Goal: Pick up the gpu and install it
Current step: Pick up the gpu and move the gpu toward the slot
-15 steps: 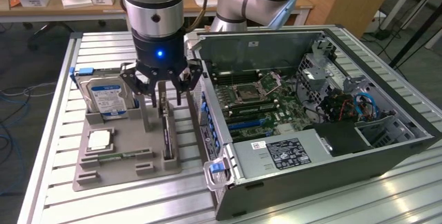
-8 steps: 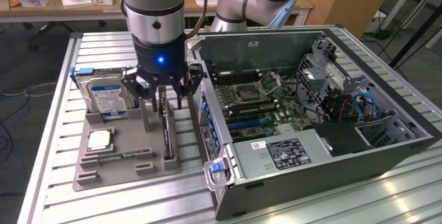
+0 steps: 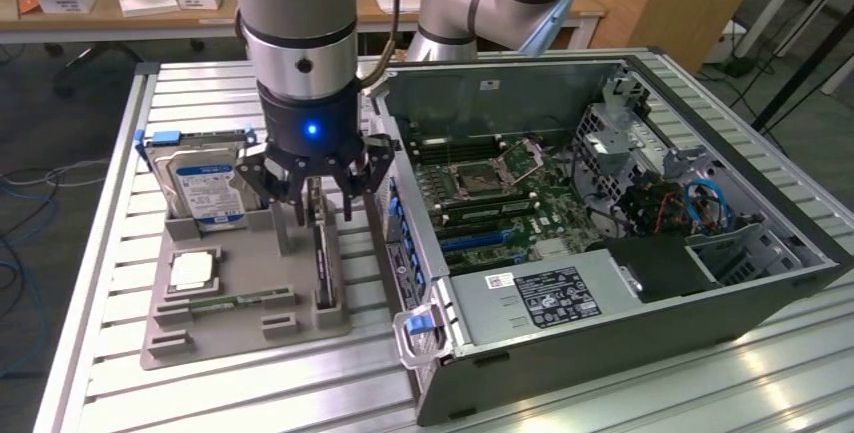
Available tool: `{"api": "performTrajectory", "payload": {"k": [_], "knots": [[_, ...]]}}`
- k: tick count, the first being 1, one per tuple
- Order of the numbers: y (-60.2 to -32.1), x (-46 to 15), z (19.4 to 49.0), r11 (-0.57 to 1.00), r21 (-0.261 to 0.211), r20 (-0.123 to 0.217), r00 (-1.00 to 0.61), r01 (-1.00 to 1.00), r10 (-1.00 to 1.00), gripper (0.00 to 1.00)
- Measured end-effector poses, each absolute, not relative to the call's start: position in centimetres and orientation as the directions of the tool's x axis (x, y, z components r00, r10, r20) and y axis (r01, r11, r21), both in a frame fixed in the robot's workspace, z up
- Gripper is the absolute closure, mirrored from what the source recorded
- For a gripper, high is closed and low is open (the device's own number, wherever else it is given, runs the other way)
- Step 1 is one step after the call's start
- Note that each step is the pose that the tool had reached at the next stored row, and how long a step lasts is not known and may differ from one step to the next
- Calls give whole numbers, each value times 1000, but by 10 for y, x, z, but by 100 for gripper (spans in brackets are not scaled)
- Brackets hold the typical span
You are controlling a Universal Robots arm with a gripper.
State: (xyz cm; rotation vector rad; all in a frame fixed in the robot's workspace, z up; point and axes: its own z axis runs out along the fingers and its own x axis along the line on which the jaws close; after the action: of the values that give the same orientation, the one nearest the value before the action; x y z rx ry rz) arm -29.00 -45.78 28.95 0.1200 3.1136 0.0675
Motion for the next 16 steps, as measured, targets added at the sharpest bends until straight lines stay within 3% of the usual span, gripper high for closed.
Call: {"api": "performTrajectory", "payload": {"k": [16], "knots": [[-460, -295, 268, 996, 44, -23, -997, 77, 78, 47]]}}
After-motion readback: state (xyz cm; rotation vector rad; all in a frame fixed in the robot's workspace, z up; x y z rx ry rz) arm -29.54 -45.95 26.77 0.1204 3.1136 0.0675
